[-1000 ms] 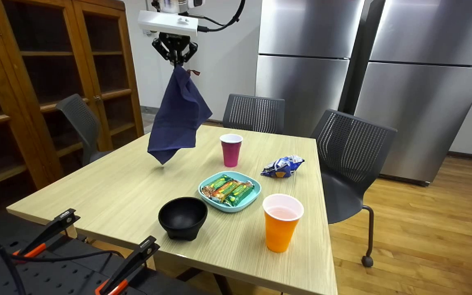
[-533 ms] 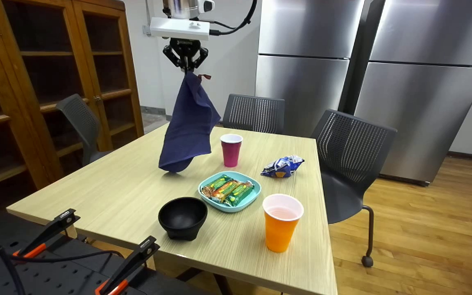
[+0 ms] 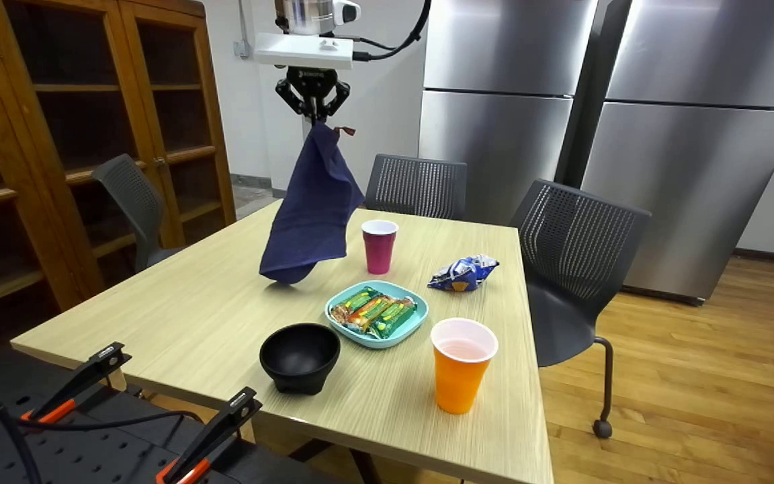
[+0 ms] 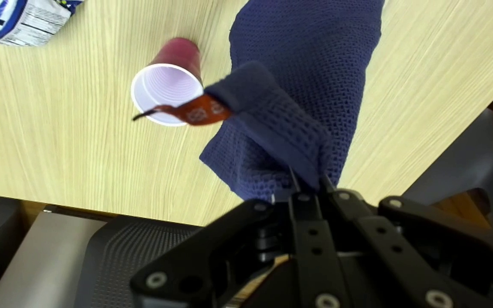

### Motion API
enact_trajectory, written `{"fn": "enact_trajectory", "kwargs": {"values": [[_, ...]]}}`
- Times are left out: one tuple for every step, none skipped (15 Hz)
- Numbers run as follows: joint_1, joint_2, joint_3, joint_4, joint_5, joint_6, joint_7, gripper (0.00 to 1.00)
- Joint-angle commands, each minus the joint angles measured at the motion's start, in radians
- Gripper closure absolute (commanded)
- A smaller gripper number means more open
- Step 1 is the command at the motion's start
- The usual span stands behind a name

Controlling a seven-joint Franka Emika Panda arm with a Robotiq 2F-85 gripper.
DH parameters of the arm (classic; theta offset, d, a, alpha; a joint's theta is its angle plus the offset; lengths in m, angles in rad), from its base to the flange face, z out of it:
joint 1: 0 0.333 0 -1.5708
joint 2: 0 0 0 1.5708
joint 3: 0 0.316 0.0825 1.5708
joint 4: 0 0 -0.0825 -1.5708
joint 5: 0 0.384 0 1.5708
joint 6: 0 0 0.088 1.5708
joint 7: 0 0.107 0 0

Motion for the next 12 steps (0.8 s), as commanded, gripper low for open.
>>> {"fn": "enact_trajectory", "kwargs": {"values": [[-0.018,-0.033,0.000,-0.042,-0.002,0.030,-0.039,0.99],[-0.019,-0.037,-0.001,-0.051,-0.004,0.040,-0.042,0.99],[-0.021,-0.042,-0.001,-0.060,-0.002,0.049,-0.052,0.99],[-0.023,-0.047,-0.001,-0.069,-0.001,0.057,-0.060,0.99],[-0.023,-0.053,-0.001,-0.077,0.001,0.066,-0.068,0.99],[-0.024,-0.065,-0.001,-0.090,0.010,0.080,-0.081,0.99],[-0.026,-0.071,-0.001,-0.097,0.018,0.089,-0.092,0.99],[-0.025,-0.078,-0.002,-0.104,0.021,0.098,-0.097,0.99],[-0.024,-0.086,-0.003,-0.113,0.025,0.105,-0.106,0.99],[-0.022,-0.097,-0.006,-0.124,0.031,0.112,-0.117,0.99],[-0.021,-0.106,-0.009,-0.134,0.036,0.120,-0.126,0.99],[-0.020,-0.116,-0.013,-0.146,0.049,0.126,-0.142,0.99]]}}
